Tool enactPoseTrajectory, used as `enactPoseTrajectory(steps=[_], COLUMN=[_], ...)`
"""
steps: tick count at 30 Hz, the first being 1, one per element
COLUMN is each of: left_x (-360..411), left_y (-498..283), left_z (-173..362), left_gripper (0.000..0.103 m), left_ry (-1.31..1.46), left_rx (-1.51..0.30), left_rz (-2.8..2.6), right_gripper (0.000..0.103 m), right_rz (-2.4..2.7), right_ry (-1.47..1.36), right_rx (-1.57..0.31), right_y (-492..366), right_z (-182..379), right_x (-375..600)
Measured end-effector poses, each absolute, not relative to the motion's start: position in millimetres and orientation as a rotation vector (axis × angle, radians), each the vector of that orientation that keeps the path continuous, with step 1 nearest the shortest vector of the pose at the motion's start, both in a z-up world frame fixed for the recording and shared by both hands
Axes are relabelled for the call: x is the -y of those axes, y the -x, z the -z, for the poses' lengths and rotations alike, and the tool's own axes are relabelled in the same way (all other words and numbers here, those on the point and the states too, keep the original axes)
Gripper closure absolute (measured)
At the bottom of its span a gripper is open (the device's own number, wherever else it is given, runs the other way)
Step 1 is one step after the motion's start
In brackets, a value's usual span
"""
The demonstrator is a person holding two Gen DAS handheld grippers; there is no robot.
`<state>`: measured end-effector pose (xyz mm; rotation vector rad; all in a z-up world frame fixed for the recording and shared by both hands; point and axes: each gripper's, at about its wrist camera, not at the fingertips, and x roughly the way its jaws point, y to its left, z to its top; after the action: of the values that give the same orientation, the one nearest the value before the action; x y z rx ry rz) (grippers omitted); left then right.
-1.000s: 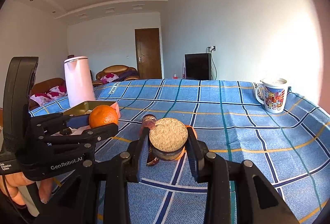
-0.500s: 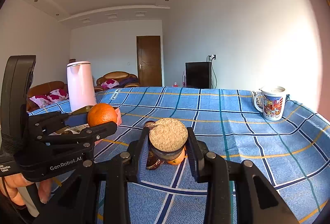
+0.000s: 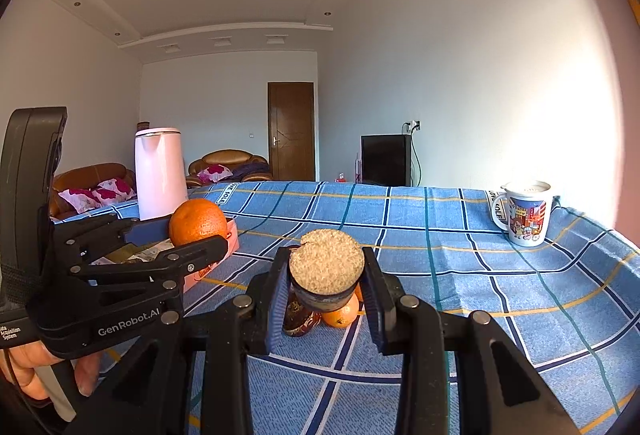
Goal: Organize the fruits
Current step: 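Lift and carry the orange and the cake cup toward the tin box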
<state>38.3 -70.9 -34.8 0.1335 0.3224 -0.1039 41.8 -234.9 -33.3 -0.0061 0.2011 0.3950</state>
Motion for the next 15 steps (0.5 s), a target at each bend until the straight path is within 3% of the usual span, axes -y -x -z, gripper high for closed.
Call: enactPoseTrajectory(steps=[15], left_x=[26], left_y=[-36], left_z=[24], left_gripper=[0.054], left_ry=[-0.074], left_rx=[-0.331], left_rz=[0.040], right_gripper=[0.067], right_rz=[-0.430], right_ry=[0.030], right_rx=[-0.247], right_y=[-54], right_z=[10], right_x=[217])
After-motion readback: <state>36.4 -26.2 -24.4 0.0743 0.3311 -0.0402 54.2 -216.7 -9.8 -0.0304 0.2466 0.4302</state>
